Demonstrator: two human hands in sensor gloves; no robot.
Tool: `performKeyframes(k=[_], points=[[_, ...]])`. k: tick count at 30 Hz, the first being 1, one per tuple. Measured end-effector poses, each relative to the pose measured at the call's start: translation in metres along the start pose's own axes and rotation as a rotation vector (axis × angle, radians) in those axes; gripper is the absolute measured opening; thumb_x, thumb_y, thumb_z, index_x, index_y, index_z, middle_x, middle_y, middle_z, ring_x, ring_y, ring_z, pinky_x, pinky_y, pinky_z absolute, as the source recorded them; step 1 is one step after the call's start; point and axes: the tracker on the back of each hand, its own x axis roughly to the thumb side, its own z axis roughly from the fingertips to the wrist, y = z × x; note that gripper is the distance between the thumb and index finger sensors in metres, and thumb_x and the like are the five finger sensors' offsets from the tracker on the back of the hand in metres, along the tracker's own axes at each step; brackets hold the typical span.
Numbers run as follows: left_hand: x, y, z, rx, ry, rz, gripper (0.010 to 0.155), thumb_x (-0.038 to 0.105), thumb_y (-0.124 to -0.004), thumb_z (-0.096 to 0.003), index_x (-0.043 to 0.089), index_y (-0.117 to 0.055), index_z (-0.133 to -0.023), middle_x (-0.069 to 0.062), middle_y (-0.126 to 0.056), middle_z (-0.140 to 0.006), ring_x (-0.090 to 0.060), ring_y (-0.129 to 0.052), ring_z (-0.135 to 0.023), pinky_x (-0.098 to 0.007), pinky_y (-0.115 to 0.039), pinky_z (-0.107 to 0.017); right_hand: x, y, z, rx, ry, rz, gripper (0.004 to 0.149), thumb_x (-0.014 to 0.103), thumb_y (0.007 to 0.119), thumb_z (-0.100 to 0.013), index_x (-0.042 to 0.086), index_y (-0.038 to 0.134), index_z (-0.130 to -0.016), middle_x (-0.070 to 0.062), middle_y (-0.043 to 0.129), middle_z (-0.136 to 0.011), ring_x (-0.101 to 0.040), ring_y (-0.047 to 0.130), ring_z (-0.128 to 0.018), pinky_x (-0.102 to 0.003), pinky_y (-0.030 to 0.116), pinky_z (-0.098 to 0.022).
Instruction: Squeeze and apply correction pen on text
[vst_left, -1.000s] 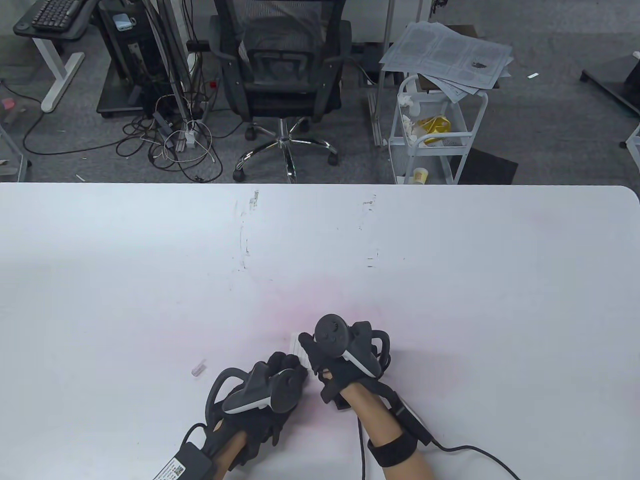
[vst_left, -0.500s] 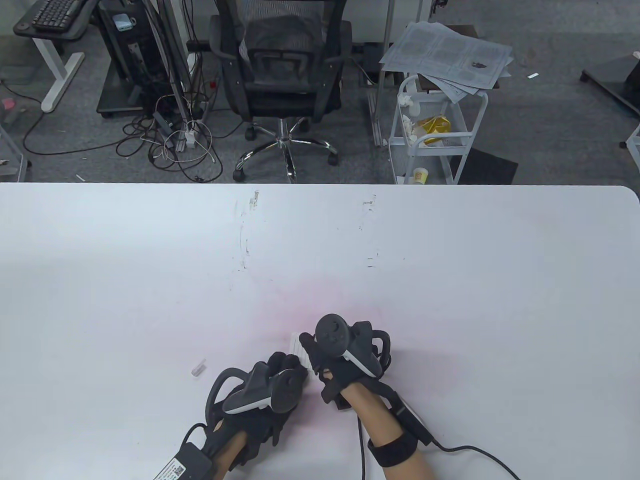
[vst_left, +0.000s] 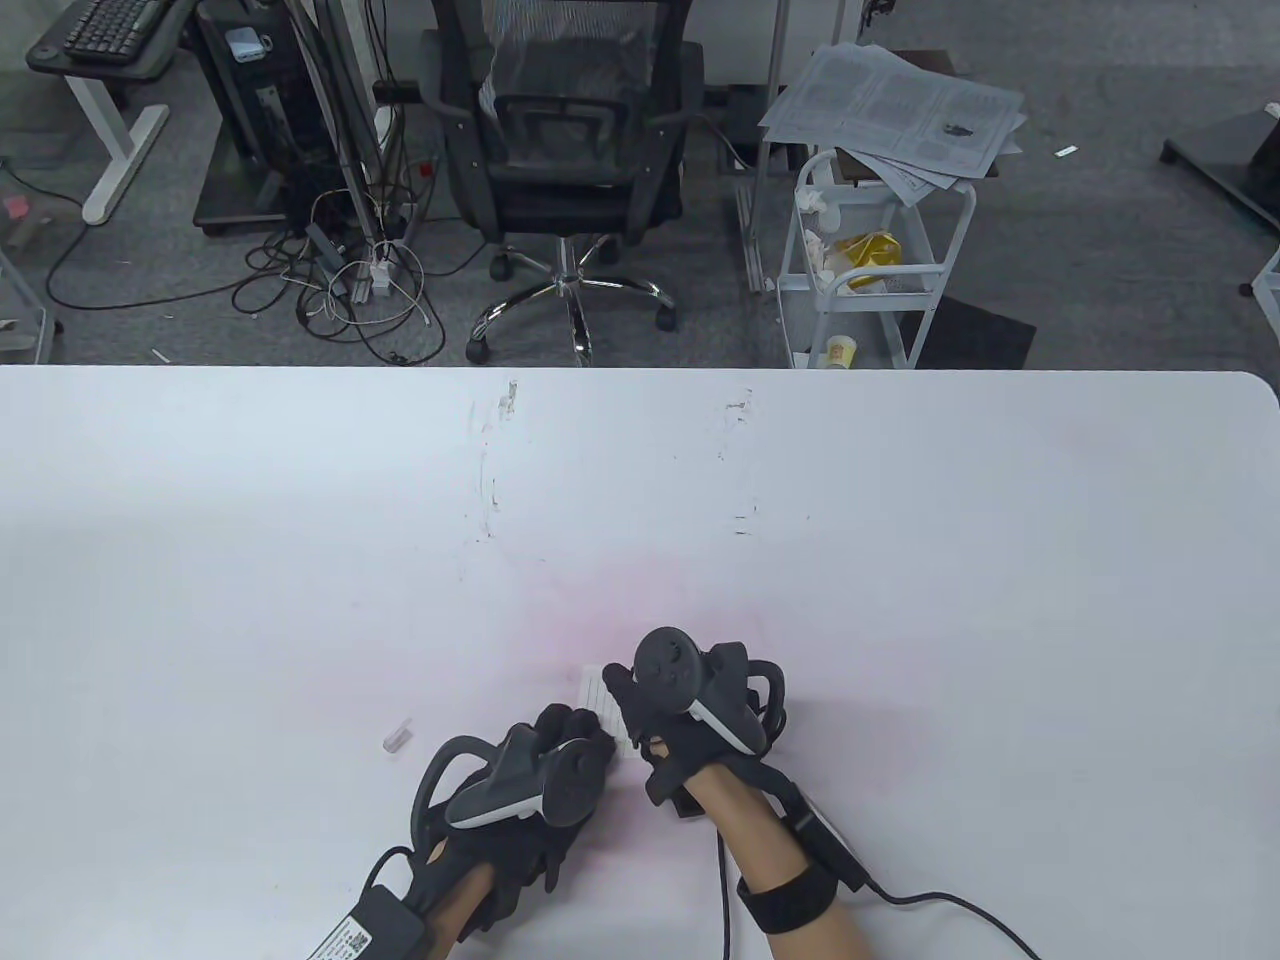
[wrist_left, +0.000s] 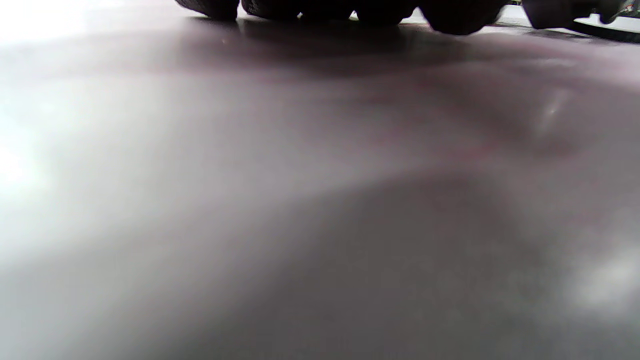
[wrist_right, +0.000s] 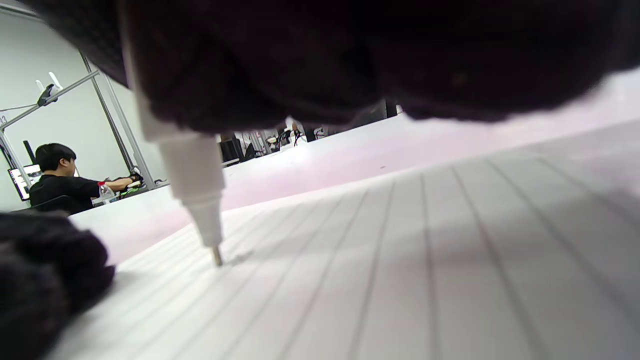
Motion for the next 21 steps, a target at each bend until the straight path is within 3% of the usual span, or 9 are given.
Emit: performKeyframes(k=[2,7,10,14,17,21], points=[[0.0001,0.0001,0.0001,0.000,0.001,-0.003,0.063,0.047,-0.061,-0.0448,0.035,-0.040,-0.103,0.002,-0.032,-0.114,-0.025,-0.039,-0.110,-0.044,-0.047,-0.080,-0.0005,-0.0002,0.0016,-0.045,0.006,0.008,0.045,0.054,0.077,-0.040,0.014,0.097,-0.035,-0.003,0.096,-0.026,-0.023,0.097,-0.009,-0.049,0.084,-0.023],[0.0003,0.0000,0.0001,0.000,0.001,-0.003,0.063,0.047,-0.061,-0.0448,0.035,-0.040,-0.103,0.003,-0.032,-0.114,-0.025,-0.039,-0.110,-0.044,-0.048,-0.080,-0.0006,-0.0003,0.0005,0.003,0.002,0.005,0.045,0.054,0.076,-0.040,0.014,0.097,-0.034,-0.003,0.096,-0.025,-0.022,0.097,-0.008,-0.049,0.085,-0.023],[0.0003,0.0000,0.0001,0.000,0.001,-0.003,0.063,0.047,-0.061,-0.0447,0.036,-0.039,-0.103,0.003,-0.032,-0.114,-0.024,-0.039,-0.110,-0.044,-0.048,-0.080,-0.0014,0.0000,0.0018,-0.031,0.004,0.002,0.045,0.054,0.077,-0.040,0.014,0.097,-0.035,-0.003,0.096,-0.026,-0.023,0.097,-0.009,-0.049,0.085,-0.023],[0.0003,0.0000,0.0001,0.000,0.001,-0.003,0.063,0.047,-0.061,-0.0447,0.035,-0.040,-0.103,0.003,-0.032,-0.114,-0.025,-0.039,-0.110,-0.044,-0.048,-0.080,-0.0010,-0.0006,0.0008,0.004,0.005,0.011,0.045,0.054,0.076,-0.040,0.014,0.097,-0.035,-0.002,0.096,-0.025,-0.022,0.097,-0.008,-0.048,0.085,-0.023],[0.0003,0.0000,0.0001,0.000,0.001,-0.003,0.063,0.047,-0.061,-0.0447,0.035,-0.039,-0.103,0.002,-0.032,-0.114,-0.025,-0.039,-0.110,-0.044,-0.048,-0.080,-0.0015,-0.0007,0.0021,-0.049,0.010,0.012,0.045,0.054,0.077,-0.040,0.014,0.097,-0.035,-0.003,0.096,-0.026,-0.023,0.097,-0.009,-0.049,0.085,-0.024],[0.0003,0.0000,0.0001,0.000,0.001,-0.003,0.063,0.047,-0.061,-0.0447,0.035,-0.039,-0.103,0.003,-0.032,-0.114,-0.025,-0.039,-0.110,-0.044,-0.048,-0.080,-0.0013,-0.0011,0.0013,-0.006,0.003,0.013,0.045,0.053,0.077,-0.040,0.014,0.097,-0.034,-0.003,0.096,-0.024,-0.022,0.097,-0.008,-0.049,0.085,-0.023]])
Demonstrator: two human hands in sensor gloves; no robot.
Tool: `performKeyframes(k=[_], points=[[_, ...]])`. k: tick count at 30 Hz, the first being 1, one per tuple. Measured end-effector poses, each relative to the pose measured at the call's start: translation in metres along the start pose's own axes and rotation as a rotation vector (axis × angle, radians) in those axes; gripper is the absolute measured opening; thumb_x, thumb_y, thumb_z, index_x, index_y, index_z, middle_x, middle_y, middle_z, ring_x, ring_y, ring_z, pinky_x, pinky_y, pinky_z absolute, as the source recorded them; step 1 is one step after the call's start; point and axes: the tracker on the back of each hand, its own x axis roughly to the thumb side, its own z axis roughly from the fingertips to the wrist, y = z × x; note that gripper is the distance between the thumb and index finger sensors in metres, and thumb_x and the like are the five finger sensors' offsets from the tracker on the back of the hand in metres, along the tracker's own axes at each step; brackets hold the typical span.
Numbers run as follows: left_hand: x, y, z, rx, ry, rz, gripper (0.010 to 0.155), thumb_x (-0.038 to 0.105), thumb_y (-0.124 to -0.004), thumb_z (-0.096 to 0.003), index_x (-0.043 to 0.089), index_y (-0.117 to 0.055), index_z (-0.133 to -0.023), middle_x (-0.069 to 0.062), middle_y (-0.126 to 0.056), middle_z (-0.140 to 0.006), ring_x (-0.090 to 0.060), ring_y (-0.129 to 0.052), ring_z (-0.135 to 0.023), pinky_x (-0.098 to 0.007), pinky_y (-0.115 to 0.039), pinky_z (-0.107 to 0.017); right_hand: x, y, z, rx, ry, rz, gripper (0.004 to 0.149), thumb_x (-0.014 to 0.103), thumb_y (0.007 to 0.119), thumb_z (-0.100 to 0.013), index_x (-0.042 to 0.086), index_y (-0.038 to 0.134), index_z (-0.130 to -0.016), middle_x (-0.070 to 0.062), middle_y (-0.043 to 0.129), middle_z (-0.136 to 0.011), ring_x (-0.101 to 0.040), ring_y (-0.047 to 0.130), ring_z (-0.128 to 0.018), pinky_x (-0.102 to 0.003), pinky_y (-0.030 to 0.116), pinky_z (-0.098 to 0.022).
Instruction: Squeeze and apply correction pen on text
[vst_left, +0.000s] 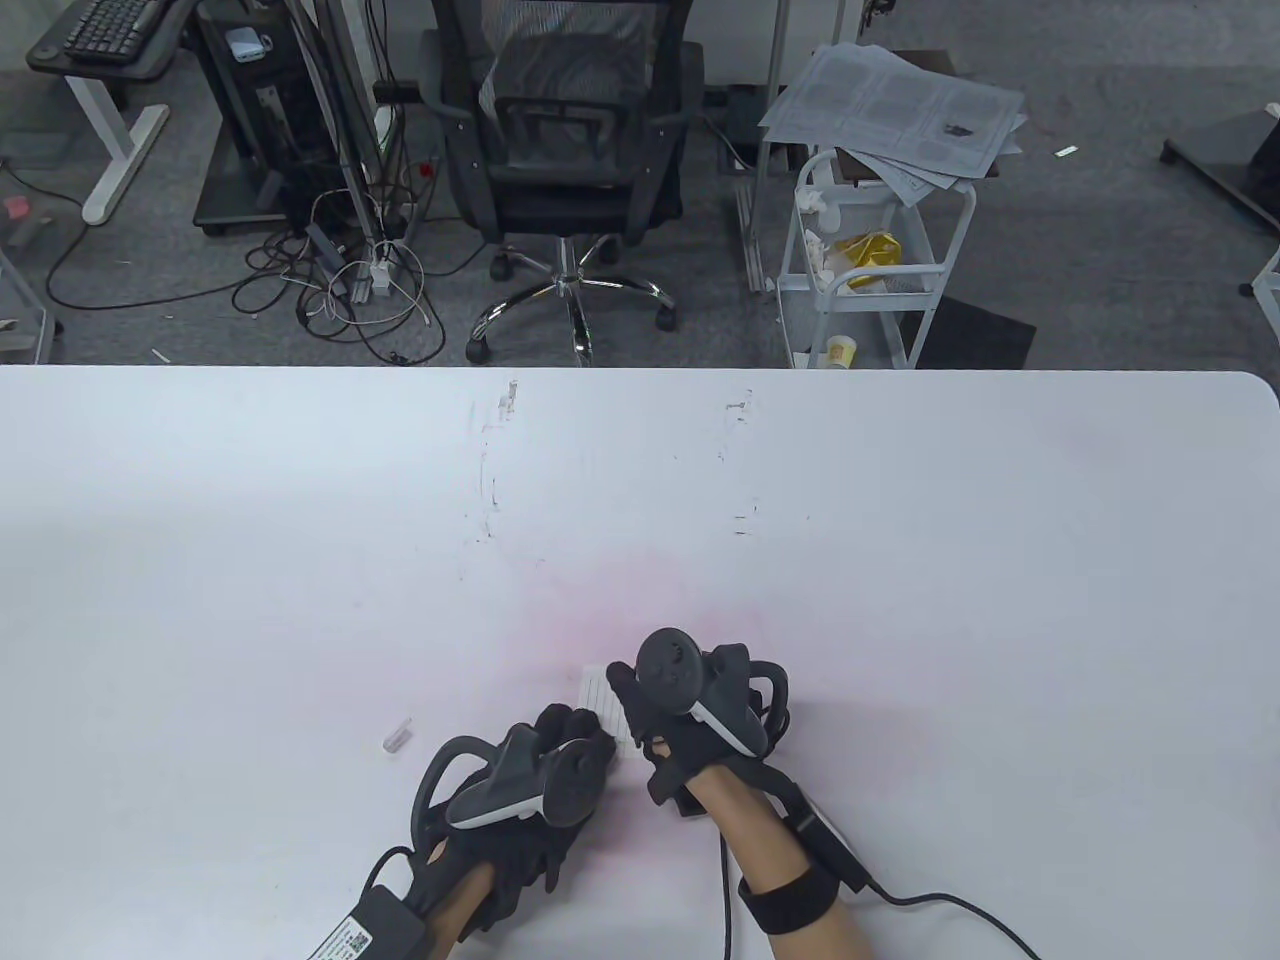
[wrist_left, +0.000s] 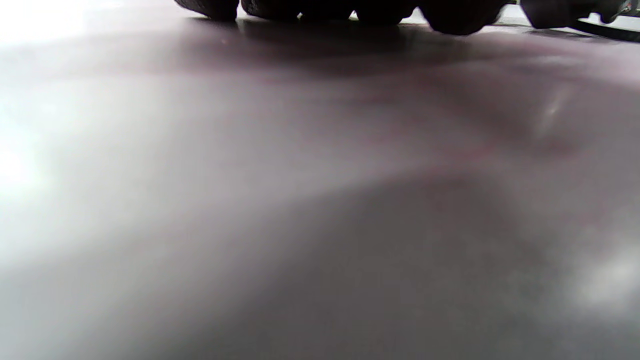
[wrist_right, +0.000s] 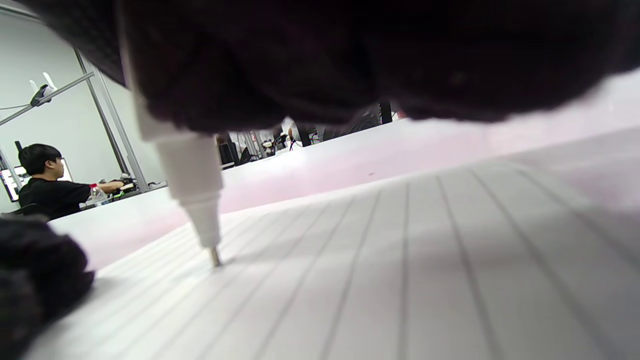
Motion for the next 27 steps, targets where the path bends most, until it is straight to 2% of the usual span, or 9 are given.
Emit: performKeyframes(k=[5,9,13,17,21,27], points=[[0.0003,-0.0003,0.0001,-0.001,0.002,0.000,0.063,0.047,-0.061,-0.0447,0.035,-0.039,-0.103,0.002,-0.032,-0.114,-0.025,-0.039,-0.110,-0.044,-0.047,-0.080,-0.0013,-0.0001,0.0011,-0.038,0.014,-0.002,0.045,0.054,0.076,-0.040,0.014,0.097,-0.035,-0.003,0.096,-0.026,-0.023,0.097,-0.010,-0.049,0.085,-0.024],[0.0004,-0.0003,0.0000,-0.002,0.002,0.000,0.063,0.047,-0.061,-0.0447,0.035,-0.039,-0.103,0.002,-0.032,-0.114,-0.025,-0.039,-0.110,-0.044,-0.047,-0.080,-0.0006,-0.0001,-0.0002,-0.001,0.004,-0.004,0.045,0.053,0.076,-0.040,0.013,0.097,-0.034,-0.003,0.096,-0.025,-0.022,0.097,-0.008,-0.049,0.085,-0.023],[0.0006,-0.0004,0.0000,-0.002,0.003,0.000,0.063,0.047,-0.061,-0.0447,0.035,-0.039,-0.103,0.002,-0.032,-0.114,-0.025,-0.039,-0.110,-0.044,-0.047,-0.080,-0.0019,-0.0006,0.0008,-0.047,0.022,0.003,0.045,0.053,0.076,-0.041,0.014,0.097,-0.035,-0.003,0.096,-0.026,-0.023,0.097,-0.009,-0.049,0.085,-0.024],[0.0006,-0.0005,0.0000,-0.002,0.003,0.001,0.064,0.047,-0.061,-0.0447,0.035,-0.039,-0.103,0.002,-0.032,-0.114,-0.025,-0.039,-0.110,-0.044,-0.047,-0.080,-0.0022,-0.0005,-0.0011,0.002,0.007,-0.008,0.045,0.053,0.076,-0.040,0.013,0.097,-0.034,-0.003,0.096,-0.024,-0.023,0.097,-0.007,-0.049,0.085,-0.023],[0.0007,-0.0005,0.0000,-0.002,0.003,0.001,0.064,0.047,-0.061,-0.0447,0.035,-0.039,-0.103,0.002,-0.032,-0.114,-0.025,-0.039,-0.110,-0.044,-0.047,-0.080,-0.0035,-0.0005,0.0001,-0.038,0.021,-0.010,0.045,0.053,0.076,-0.041,0.014,0.097,-0.035,-0.003,0.096,-0.026,-0.023,0.097,-0.010,-0.049,0.085,-0.025],[0.0007,-0.0005,-0.0001,-0.002,0.003,0.000,0.064,0.047,-0.061,-0.0447,0.035,-0.039,-0.103,0.003,-0.032,-0.114,-0.025,-0.039,-0.110,-0.044,-0.047,-0.080,-0.0035,0.0003,-0.0003,-0.017,0.006,-0.017,0.045,0.053,0.076,-0.040,0.014,0.097,-0.034,-0.003,0.096,-0.024,-0.022,0.097,-0.007,-0.048,0.085,-0.023]])
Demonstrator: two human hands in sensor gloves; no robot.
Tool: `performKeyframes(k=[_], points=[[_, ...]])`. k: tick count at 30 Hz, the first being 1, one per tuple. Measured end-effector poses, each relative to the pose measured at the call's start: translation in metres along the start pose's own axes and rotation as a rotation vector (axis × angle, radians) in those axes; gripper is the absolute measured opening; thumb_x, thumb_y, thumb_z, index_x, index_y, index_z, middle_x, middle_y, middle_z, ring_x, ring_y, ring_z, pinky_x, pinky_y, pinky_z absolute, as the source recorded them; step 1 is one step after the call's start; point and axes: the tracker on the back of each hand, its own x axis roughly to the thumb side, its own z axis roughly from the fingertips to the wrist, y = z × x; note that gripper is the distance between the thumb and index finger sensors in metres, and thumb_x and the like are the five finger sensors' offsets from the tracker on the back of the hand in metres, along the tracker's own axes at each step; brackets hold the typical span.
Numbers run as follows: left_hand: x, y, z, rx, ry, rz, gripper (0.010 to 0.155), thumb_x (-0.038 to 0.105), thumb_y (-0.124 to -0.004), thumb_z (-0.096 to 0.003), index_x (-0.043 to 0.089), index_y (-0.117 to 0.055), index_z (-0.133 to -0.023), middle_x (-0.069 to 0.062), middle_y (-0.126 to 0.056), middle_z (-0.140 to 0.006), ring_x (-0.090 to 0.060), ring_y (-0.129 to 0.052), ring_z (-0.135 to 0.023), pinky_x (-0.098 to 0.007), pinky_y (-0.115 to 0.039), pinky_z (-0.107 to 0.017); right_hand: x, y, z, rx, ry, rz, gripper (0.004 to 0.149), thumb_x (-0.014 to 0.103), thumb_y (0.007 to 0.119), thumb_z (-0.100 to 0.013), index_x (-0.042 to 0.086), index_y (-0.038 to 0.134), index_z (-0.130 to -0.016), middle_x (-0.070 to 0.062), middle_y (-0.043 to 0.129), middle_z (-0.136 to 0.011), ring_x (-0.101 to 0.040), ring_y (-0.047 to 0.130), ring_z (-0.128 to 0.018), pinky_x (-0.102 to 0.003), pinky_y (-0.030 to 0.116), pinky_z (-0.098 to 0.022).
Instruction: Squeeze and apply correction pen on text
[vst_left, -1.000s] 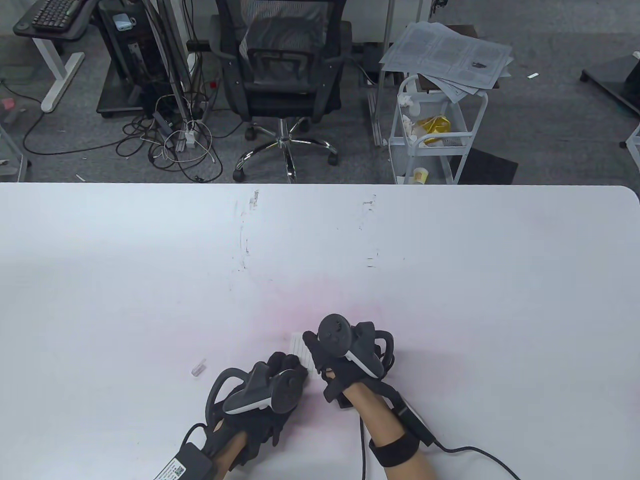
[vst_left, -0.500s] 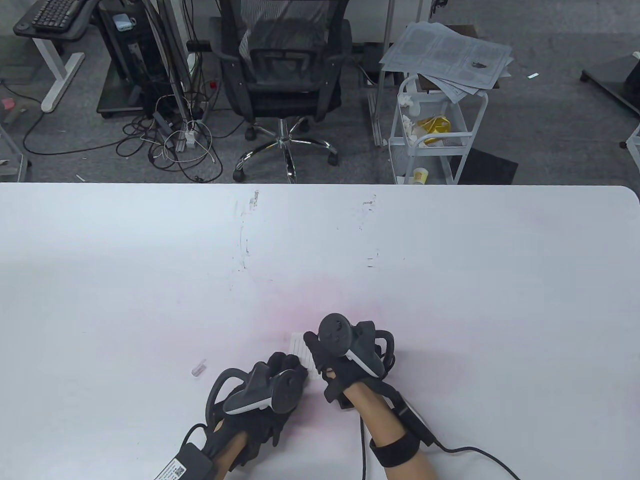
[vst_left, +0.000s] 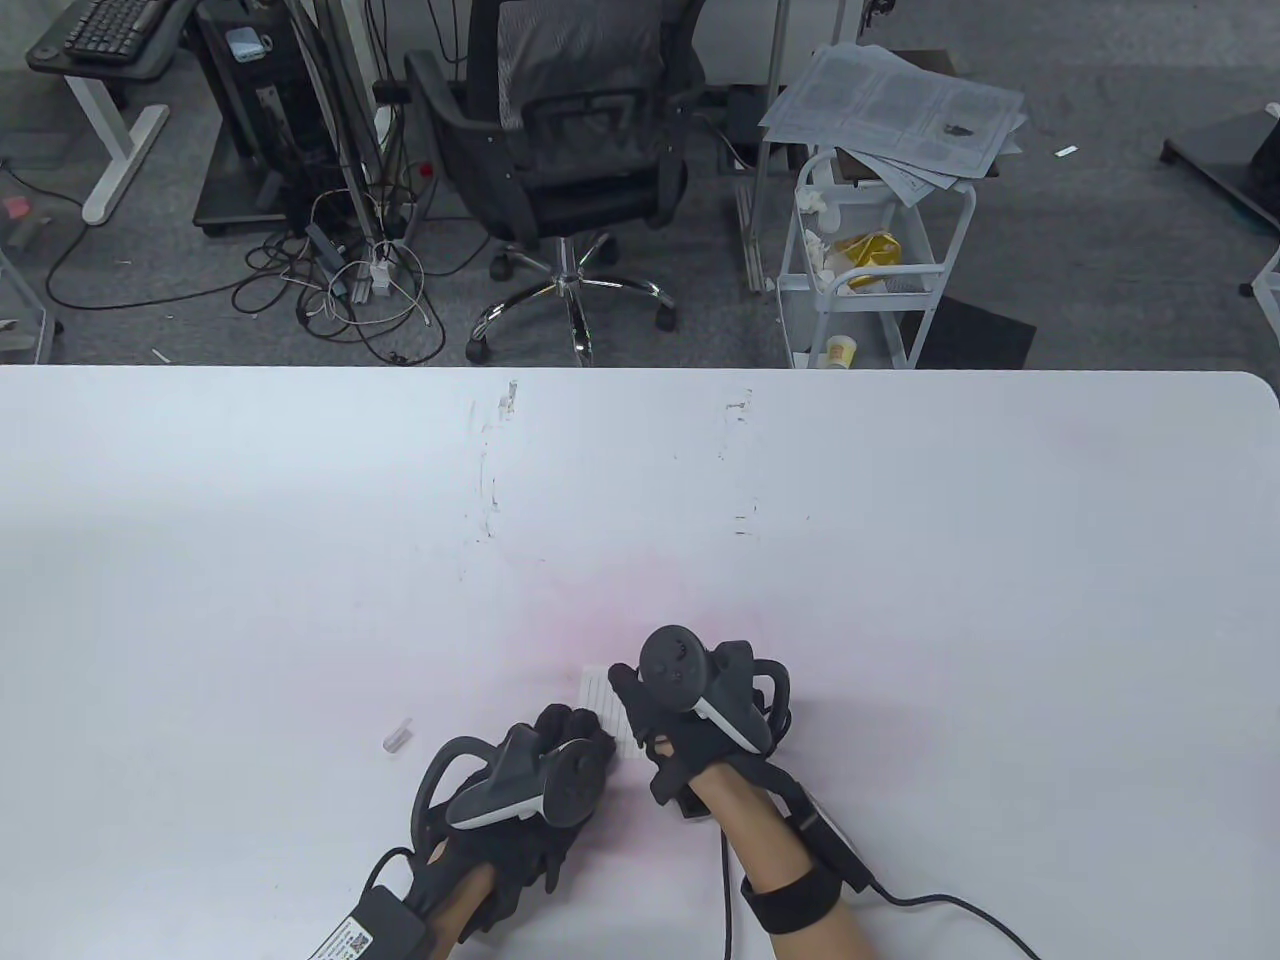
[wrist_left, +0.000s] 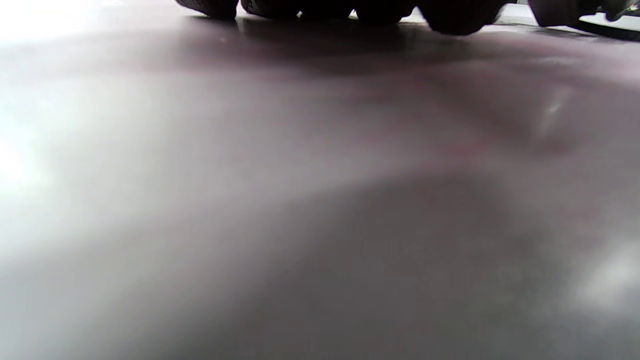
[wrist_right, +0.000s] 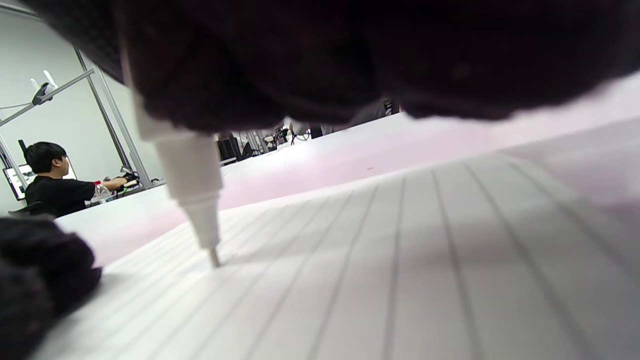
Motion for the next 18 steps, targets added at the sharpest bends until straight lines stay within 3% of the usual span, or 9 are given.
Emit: performKeyframes(k=[7,11,16,18], points=[[0.0000,-0.0001,0.0000,0.000,0.000,0.000,0.064,0.047,-0.061,-0.0447,0.035,-0.039,-0.103,0.002,-0.032,-0.114,-0.025,-0.039,-0.110,-0.044,-0.047,-0.080,0.0002,-0.0004,-0.0006,0.014,-0.004,0.009,0.045,0.053,0.077,-0.040,0.013,0.097,-0.033,-0.003,0.096,-0.023,-0.022,0.097,-0.006,-0.048,0.086,-0.023],[0.0001,-0.0001,0.0000,0.000,0.000,-0.001,0.064,0.047,-0.061,-0.0447,0.035,-0.039,-0.103,0.002,-0.032,-0.114,-0.025,-0.038,-0.111,-0.044,-0.047,-0.080,-0.0002,-0.0013,0.0012,-0.040,0.014,0.029,0.045,0.054,0.076,-0.040,0.014,0.097,-0.035,-0.003,0.096,-0.025,-0.022,0.097,-0.009,-0.048,0.085,-0.025],[0.0001,-0.0002,-0.0001,0.000,0.000,-0.001,0.064,0.047,-0.061,-0.0447,0.035,-0.039,-0.103,0.002,-0.032,-0.114,-0.025,-0.039,-0.110,-0.044,-0.047,-0.080,-0.0001,-0.0007,0.0002,0.011,0.000,0.024,0.045,0.054,0.076,-0.040,0.014,0.097,-0.033,-0.002,0.096,-0.024,-0.021,0.097,-0.007,-0.047,0.086,-0.024],[0.0001,-0.0002,-0.0001,0.000,0.000,-0.001,0.064,0.047,-0.061,-0.0447,0.035,-0.039,-0.103,0.002,-0.032,-0.114,-0.025,-0.039,-0.110,-0.044,-0.047,-0.080,-0.0005,-0.0008,0.0012,-0.032,0.006,0.020,0.045,0.054,0.077,-0.040,0.014,0.097,-0.034,-0.002,0.096,-0.024,-0.022,0.097,-0.007,-0.048,0.086,-0.024]])
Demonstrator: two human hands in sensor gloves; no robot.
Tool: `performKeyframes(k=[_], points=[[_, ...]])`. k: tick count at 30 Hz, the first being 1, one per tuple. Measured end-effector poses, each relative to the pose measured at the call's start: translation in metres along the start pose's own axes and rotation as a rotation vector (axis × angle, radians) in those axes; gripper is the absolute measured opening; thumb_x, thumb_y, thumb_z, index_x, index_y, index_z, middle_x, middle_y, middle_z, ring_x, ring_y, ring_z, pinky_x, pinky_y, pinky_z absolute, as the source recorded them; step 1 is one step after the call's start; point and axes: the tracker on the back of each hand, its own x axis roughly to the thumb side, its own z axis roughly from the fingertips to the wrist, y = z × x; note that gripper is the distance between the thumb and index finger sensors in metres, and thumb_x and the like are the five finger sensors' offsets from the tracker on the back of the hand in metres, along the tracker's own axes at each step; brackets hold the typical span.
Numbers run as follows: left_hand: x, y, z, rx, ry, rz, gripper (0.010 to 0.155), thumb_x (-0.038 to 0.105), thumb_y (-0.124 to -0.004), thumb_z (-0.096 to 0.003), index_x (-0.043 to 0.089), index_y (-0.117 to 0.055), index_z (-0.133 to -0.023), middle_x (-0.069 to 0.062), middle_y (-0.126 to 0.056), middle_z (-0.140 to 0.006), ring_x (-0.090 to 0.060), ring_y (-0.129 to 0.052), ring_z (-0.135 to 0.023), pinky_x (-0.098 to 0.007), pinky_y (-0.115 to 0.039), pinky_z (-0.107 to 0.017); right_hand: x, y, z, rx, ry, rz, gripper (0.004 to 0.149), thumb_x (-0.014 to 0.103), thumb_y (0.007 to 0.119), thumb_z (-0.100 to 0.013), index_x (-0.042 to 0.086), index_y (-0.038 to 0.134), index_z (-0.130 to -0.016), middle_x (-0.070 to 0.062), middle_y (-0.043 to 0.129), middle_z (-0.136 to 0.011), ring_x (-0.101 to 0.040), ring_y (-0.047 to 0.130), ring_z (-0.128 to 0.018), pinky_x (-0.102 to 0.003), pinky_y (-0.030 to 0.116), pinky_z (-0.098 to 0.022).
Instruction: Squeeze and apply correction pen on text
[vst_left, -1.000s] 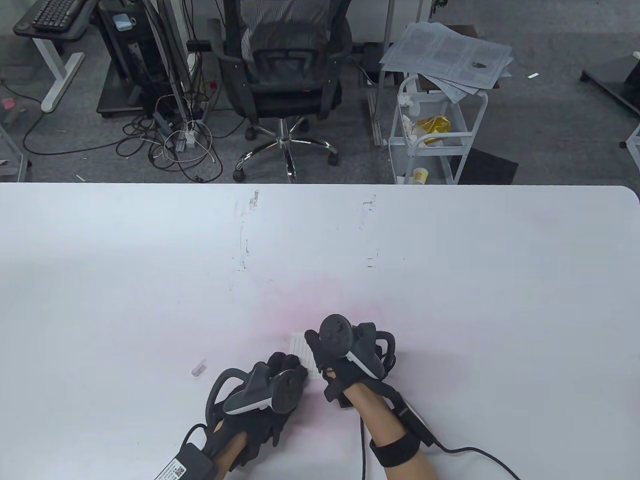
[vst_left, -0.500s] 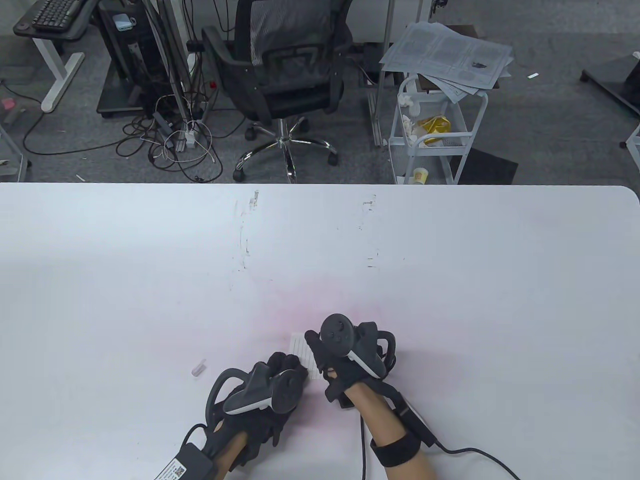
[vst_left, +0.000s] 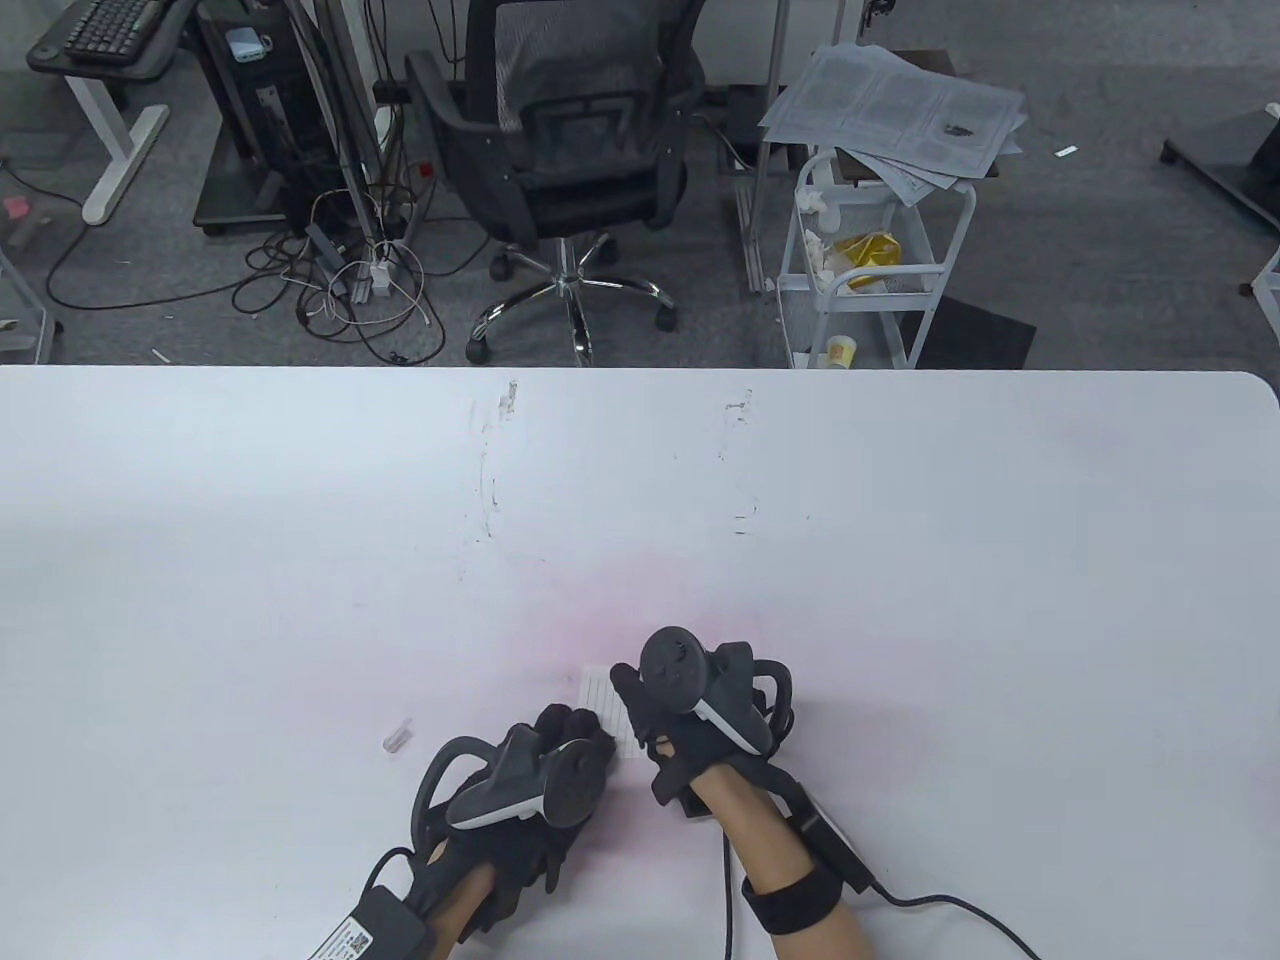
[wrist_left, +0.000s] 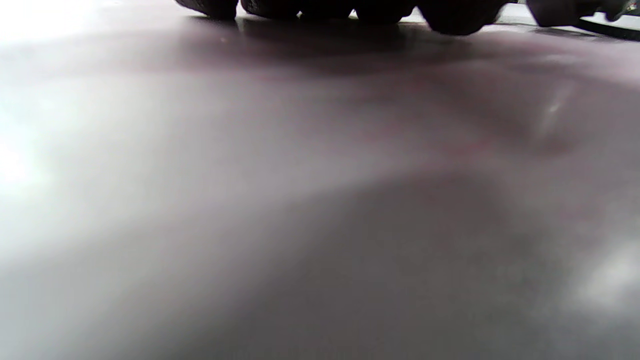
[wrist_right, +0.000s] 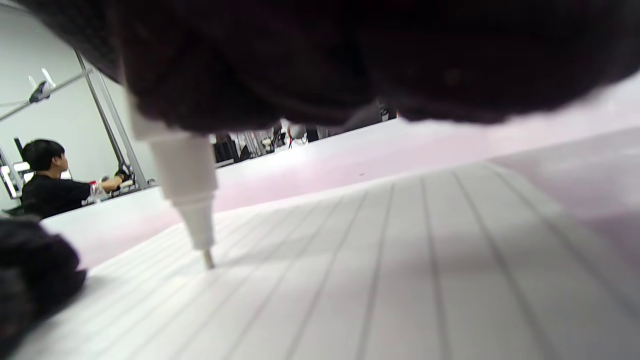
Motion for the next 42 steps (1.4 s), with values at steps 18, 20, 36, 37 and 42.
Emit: performKeyframes(k=[18,20,36,37,42], points=[[0.000,0.000,0.000,-0.001,0.001,0.001,0.064,0.047,-0.061,-0.0447,0.035,-0.039,-0.103,0.003,-0.032,-0.114,-0.025,-0.038,-0.110,-0.044,-0.047,-0.080,0.012,0.004,0.000,0.002,-0.033,0.026,0.046,0.054,0.075,-0.041,0.014,0.097,-0.036,-0.002,0.096,-0.027,-0.022,0.098,-0.010,-0.047,0.086,-0.026],[0.000,0.000,0.000,-0.001,0.002,0.001,0.063,0.047,-0.061,-0.0447,0.035,-0.039,-0.103,0.002,-0.032,-0.114,-0.025,-0.038,-0.110,-0.044,-0.047,-0.080,0.012,0.004,0.000,-0.008,-0.011,0.035,0.045,0.054,0.076,-0.041,0.014,0.097,-0.035,-0.003,0.096,-0.025,-0.022,0.098,-0.008,-0.048,0.086,-0.025],[0.000,-0.001,0.000,-0.004,0.005,-0.005,0.064,0.048,-0.061,-0.0447,0.035,-0.038,-0.103,0.002,-0.031,-0.114,-0.025,-0.038,-0.110,-0.044,-0.047,-0.080,-0.025,-0.059,0.027,-0.241,0.020,-0.243,0.046,0.056,0.076,-0.039,0.015,0.097,-0.035,-0.002,0.096,-0.025,-0.022,0.098,-0.008,-0.048,0.085,-0.024],[0.000,-0.001,0.000,-0.004,0.006,-0.005,0.064,0.048,-0.061,-0.0446,0.035,-0.038,-0.103,0.002,-0.031,-0.114,-0.025,-0.038,-0.110,-0.044,-0.047,-0.080,-0.030,-0.062,0.029,-0.247,0.025,-0.251,0.046,0.056,0.076,-0.039,0.016,0.097,-0.035,-0.002,0.096,-0.026,-0.022,0.098,-0.008,-0.048,0.085,-0.024],[0.001,-0.001,0.000,-0.006,0.006,-0.003,0.064,0.048,-0.061,-0.0447,0.035,-0.037,-0.103,0.002,-0.030,-0.114,-0.025,-0.037,-0.110,-0.044,-0.046,-0.080,-0.063,-0.076,0.046,-0.281,0.055,-0.300,0.046,0.056,0.076,-0.039,0.016,0.097,-0.035,-0.001,0.096,-0.026,-0.022,0.098,-0.008,-0.048,0.085,-0.024]])
